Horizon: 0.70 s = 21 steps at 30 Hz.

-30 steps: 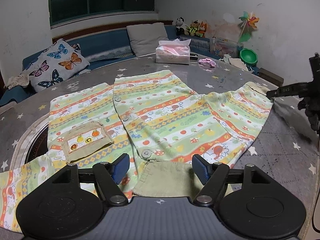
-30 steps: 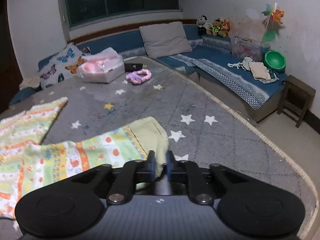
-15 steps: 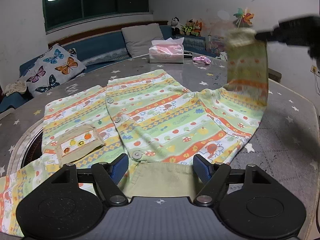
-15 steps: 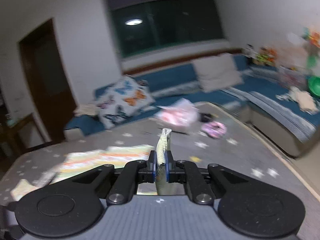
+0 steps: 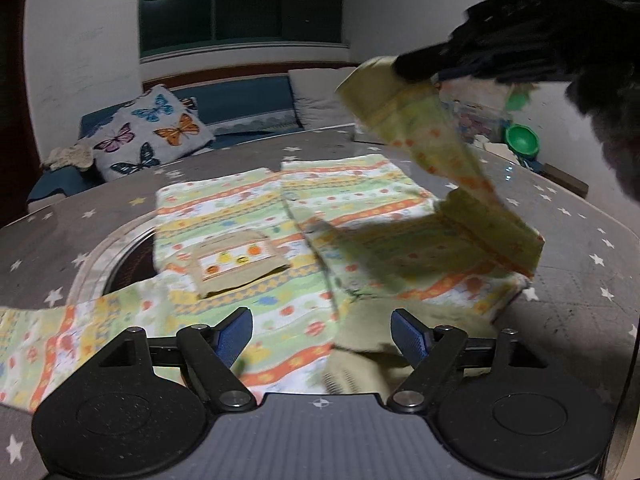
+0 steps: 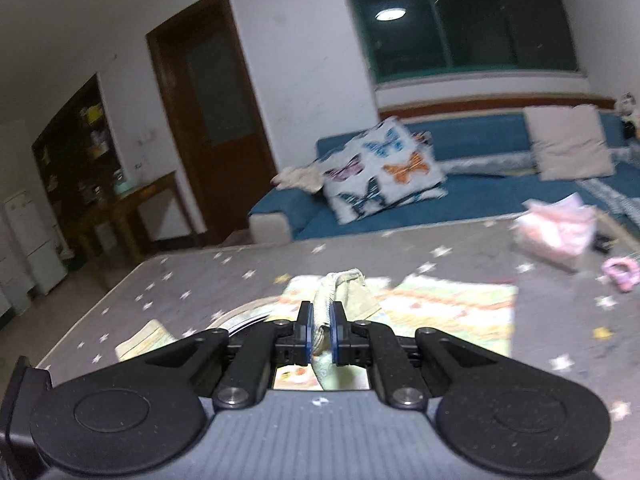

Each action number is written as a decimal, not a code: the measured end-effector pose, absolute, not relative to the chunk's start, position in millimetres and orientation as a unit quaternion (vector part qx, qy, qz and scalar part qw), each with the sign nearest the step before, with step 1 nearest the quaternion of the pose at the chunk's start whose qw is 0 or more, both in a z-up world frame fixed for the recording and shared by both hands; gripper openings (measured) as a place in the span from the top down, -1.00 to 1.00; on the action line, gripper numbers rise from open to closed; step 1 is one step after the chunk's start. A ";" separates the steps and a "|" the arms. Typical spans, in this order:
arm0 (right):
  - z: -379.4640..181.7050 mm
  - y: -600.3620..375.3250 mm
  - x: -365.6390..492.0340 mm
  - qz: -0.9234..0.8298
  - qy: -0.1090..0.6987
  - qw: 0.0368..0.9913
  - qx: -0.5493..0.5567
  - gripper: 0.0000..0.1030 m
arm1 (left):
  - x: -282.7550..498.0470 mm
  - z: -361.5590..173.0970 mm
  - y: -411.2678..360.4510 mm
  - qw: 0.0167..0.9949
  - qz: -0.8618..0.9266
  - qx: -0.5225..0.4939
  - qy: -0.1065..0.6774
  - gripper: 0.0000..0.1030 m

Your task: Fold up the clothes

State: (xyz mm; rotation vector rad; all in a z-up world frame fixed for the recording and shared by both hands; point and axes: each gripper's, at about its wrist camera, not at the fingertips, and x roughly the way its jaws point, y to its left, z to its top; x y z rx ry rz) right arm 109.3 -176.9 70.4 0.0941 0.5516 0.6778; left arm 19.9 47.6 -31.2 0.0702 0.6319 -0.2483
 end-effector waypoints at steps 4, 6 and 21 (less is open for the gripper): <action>52.5 -142.1 110.6 0.359 0.294 0.885 0.043 0.84 | 17.9 -31.5 58.7 0.944 -0.106 0.025 0.311 -0.58; 45.5 -131.5 112.2 0.370 0.307 0.876 0.044 0.76 | 17.2 -31.1 62.5 0.945 -0.099 0.022 0.312 -0.61; 9.3 -207.1 107.3 0.308 0.376 0.873 -0.033 0.71 | 26.0 -20.7 61.1 0.949 -0.091 0.024 0.302 -0.44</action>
